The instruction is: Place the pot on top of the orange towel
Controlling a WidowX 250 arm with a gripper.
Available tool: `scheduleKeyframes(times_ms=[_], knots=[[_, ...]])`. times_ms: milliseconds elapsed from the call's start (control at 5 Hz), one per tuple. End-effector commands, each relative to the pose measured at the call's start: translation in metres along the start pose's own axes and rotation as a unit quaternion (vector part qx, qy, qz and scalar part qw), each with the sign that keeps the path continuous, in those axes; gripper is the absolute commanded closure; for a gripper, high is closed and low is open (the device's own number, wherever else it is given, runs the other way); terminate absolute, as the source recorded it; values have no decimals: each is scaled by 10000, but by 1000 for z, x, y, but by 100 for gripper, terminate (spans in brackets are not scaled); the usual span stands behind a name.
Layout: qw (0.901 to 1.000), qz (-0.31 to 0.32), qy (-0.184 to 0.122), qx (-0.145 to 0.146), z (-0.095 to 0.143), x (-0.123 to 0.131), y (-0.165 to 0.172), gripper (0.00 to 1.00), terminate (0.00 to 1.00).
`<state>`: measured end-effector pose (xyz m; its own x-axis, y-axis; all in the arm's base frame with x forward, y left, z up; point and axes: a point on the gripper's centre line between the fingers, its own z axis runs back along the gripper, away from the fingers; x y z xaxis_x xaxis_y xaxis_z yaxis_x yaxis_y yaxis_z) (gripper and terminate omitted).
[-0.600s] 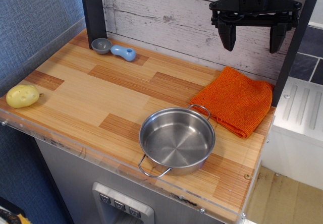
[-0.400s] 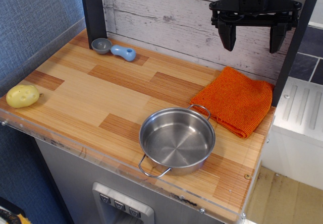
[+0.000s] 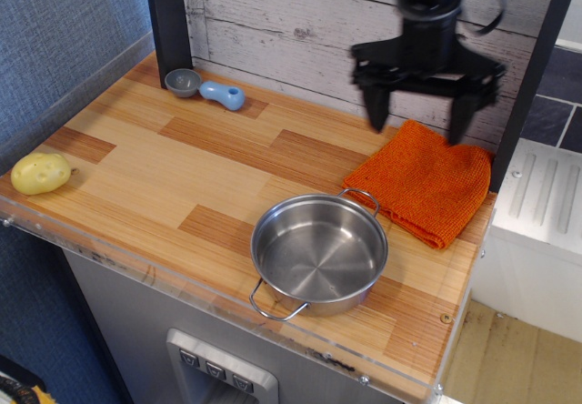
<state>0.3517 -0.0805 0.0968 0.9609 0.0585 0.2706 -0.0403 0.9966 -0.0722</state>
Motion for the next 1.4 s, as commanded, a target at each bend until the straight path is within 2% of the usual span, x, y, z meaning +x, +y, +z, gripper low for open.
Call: scheduleKeyframes(times_ms=[0,200,800,1000,1200], knots=[[9972,-264,-662,240,57,-25,44,0,0],[9956,-416,-706,462,56,-42,65,0,0],[9950,-748,208,622,-13,-72,95,0,0],[9938,-772,405,694,-29,-80,102,0,0],[9936,-850,517,535,-42,-85,99,0,0]])
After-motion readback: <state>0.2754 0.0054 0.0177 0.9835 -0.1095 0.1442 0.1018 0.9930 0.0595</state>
